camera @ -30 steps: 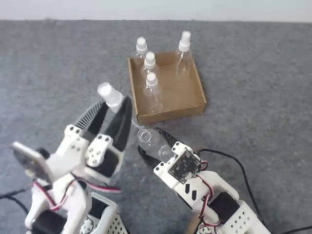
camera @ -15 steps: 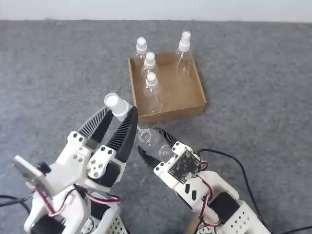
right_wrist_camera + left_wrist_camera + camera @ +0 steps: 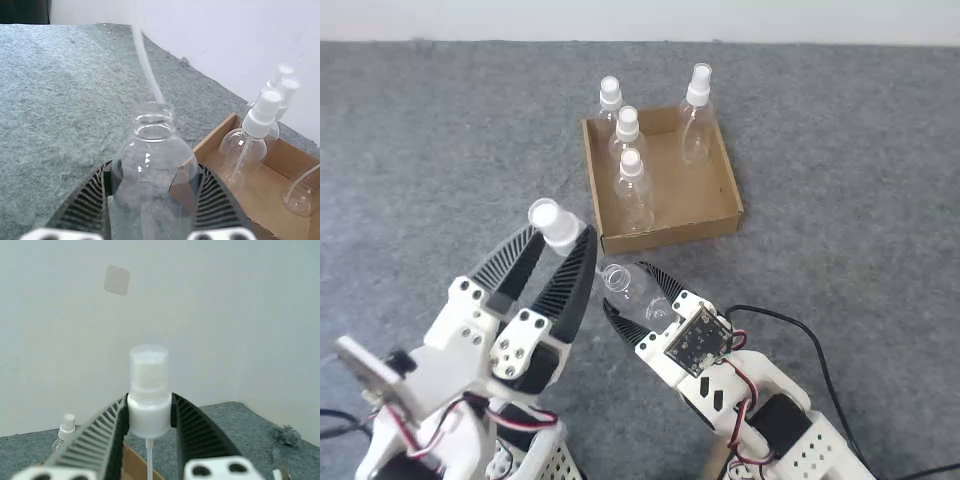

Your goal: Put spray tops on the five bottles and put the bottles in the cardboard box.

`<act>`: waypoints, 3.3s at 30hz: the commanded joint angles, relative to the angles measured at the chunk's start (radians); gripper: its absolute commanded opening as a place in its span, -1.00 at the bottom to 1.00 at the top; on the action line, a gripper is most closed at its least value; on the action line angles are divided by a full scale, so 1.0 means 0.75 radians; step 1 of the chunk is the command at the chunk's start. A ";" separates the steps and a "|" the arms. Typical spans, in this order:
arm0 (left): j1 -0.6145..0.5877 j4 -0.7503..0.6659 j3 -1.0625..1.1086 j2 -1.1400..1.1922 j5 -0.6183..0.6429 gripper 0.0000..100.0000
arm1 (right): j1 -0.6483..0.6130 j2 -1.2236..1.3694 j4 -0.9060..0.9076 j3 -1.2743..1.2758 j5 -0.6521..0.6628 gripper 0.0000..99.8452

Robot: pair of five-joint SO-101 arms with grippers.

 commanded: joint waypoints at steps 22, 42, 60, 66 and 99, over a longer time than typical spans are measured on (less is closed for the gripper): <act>0.008 -0.045 0.159 -0.008 -0.010 -0.97 | -0.009 0.011 -0.044 0.035 0.018 -0.99; -0.002 0.055 0.191 -0.008 -0.012 -0.67 | -0.009 0.009 -0.054 0.035 0.018 -0.99; -0.160 0.029 0.114 -0.010 -0.016 -0.87 | -0.009 0.009 -0.056 0.035 0.020 -0.99; -0.186 0.031 0.146 -0.010 -0.018 -0.87 | -0.009 0.009 -0.056 0.035 0.020 -0.99; 0.070 0.025 0.379 -0.008 -0.166 -0.87 | 0.089 -0.017 -0.058 0.008 0.094 -0.99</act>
